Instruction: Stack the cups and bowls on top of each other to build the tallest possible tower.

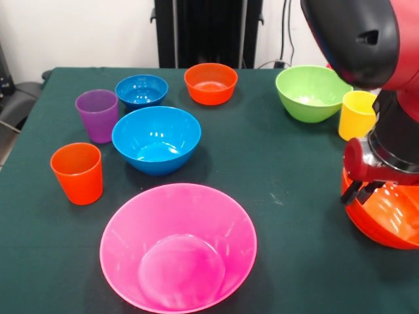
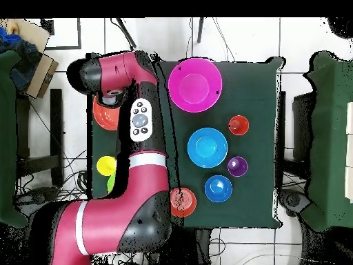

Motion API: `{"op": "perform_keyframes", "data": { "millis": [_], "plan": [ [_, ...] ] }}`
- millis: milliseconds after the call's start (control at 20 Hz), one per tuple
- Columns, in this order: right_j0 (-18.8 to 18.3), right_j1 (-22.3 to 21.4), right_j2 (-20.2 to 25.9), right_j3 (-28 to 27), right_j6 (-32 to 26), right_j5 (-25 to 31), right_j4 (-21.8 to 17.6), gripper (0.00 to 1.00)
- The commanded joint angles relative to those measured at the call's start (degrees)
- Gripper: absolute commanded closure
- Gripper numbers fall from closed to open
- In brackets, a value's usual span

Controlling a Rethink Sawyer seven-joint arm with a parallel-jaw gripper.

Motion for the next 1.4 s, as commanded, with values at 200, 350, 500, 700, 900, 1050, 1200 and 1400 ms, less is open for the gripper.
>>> {"op": "perform_keyframes", "data": {
  "millis": [200,350,500,700,900,1050,1200,1400],
  "plan": [
    [-2.11,-2.30,1.85,3.90,0.72,1.95,0.22,1.00],
    [-2.25,-2.56,1.82,4.55,0.72,1.42,0.24,1.00],
    [-2.36,-3.10,1.72,5.93,0.98,0.30,0.23,1.00],
    [-2.45,-3.56,1.62,7.26,1.51,-0.92,0.29,1.00],
    [-2.58,-3.67,1.49,7.28,1.41,-0.94,0.25,1.00],
    [-2.89,-3.50,1.43,7.18,1.08,-1.04,0.24,1.00],
    [-3.14,-1.76,1.55,4.24,0.74,0.20,0.09,1.00],
    [-3.29,-0.79,1.66,2.15,0.35,1.49,-0.02,1.00]
  ]
}}
